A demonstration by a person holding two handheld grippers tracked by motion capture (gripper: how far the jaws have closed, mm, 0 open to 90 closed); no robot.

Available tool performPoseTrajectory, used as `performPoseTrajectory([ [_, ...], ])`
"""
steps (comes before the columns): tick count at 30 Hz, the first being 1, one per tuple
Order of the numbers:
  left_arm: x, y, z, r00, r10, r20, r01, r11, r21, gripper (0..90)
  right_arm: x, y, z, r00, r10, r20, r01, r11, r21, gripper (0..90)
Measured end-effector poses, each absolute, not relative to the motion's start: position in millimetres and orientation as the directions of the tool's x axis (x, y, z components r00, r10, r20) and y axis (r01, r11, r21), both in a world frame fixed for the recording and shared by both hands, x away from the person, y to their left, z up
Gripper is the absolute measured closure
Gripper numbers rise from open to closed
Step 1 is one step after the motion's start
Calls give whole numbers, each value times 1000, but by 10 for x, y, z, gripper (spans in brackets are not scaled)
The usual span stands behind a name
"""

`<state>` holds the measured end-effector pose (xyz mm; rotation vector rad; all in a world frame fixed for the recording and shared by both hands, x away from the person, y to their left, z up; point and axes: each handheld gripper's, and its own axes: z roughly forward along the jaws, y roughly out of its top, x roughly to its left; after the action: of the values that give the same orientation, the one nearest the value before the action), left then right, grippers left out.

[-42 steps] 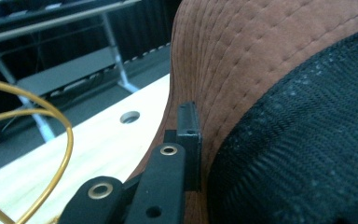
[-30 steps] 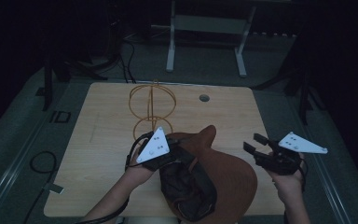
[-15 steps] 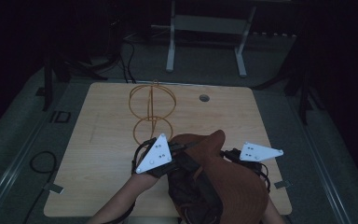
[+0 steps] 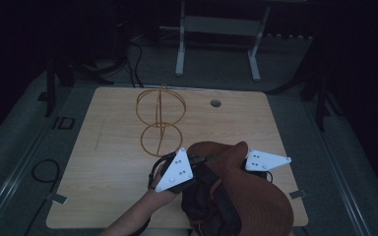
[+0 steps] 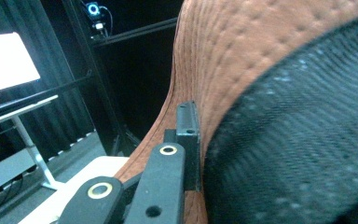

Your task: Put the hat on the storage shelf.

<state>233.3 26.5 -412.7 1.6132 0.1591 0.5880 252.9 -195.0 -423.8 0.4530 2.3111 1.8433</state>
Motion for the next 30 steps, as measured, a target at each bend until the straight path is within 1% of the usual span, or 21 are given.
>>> performPoseTrajectory([
  [2, 2325, 259, -4114, 847, 451, 281, -240, -147, 960, 867, 2532, -1948, -4219, -944, 325, 60, 132, 203, 970, 443],
  [3, 2325, 256, -4105, 841, 459, 288, -243, -155, 958, 866, 2533, -1949, -4216, -946, 318, 64, 134, 201, 970, 503],
  [4, 2327, 256, -4095, 838, 463, 287, -240, -159, 958, 865, 2531, -1949, -4217, -946, 318, 69, 137, 197, 971, 543],
  [5, 2332, 257, -4090, 841, 462, 282, -235, -158, 959, 864, 2530, -1950, -4225, -943, 325, 76, 144, 191, 971, 644],
  [6, 2337, 260, -4086, 840, 464, 283, -234, -160, 959, 863, 2531, -1953, -4231, -944, 319, 81, 146, 186, 972, 687],
  [7, 2342, 261, -4086, 841, 461, 283, -233, -164, 959, 860, 2528, -1959, -4237, -944, 323, 72, 137, 185, 973, 765],
  [8, 2346, 262, -4086, 845, 456, 280, -229, -164, 959, 859, 2528, -1963, -4241, -942, 329, 71, 138, 186, 973, 823],
  [9, 2346, 263, -4086, 846, 454, 281, -230, -166, 959, 859, 2531, -1969, -4246, -942, 327, 74, 140, 186, 973, 843],
  [10, 2346, 263, -4086, 846, 454, 281, -230, -166, 959, 859, 2531, -1969, -4246, -942, 327, 74, 140, 186, 973, 843],
  [11, 2351, 258, -4083, 847, 451, 280, -224, -175, 959, 859, 2538, -1974, -4250, -944, 323, 74, 139, 185, 973, 862],
  [12, 2354, 257, -4082, 849, 450, 279, -222, -176, 959, 854, 2557, -1987, -4255, -945, 313, 92, 156, 186, 970, 873],
  [14, 2367, 256, -4076, 852, 448, 272, -215, -176, 961, 836, 2564, -1996, -4258, -947, 304, 101, 162, 184, 970, 877],
  [15, 2381, 259, -4071, 854, 449, 262, -205, -173, 963, 804, 2565, -2000, -4259, -948, 302, 102, 163, 182, 970, 879],
  [19, 2419, 308, -4049, 858, 468, 213, -170, -133, 976, 619, 2561, -2034, -4252, -952, 278, 131, 180, 161, 970, 881],
  [24, 2417, 377, -4006, 830, 515, 213, -172, -128, 977, 454, 2604, -2116, -4223, -949, 273, 156, 196, 123, 973, 882],
  [25, 2415, 396, -4003, 826, 522, 215, -174, -127, 976, 435, 2616, -2138, -4214, -948, 276, 161, 199, 116, 973, 881],
  [28, 2419, 458, -4009, 811, 540, 224, -172, -145, 974, 416, 2631, -2196, -4175, -938, 319, 138, 182, 113, 977, 881],
  [30, 2432, 518, -4026, 807, 553, 208, -152, -146, 978, 409, 2651, -2252, -4139, -929, 346, 129, 175, 106, 979, 881],
])
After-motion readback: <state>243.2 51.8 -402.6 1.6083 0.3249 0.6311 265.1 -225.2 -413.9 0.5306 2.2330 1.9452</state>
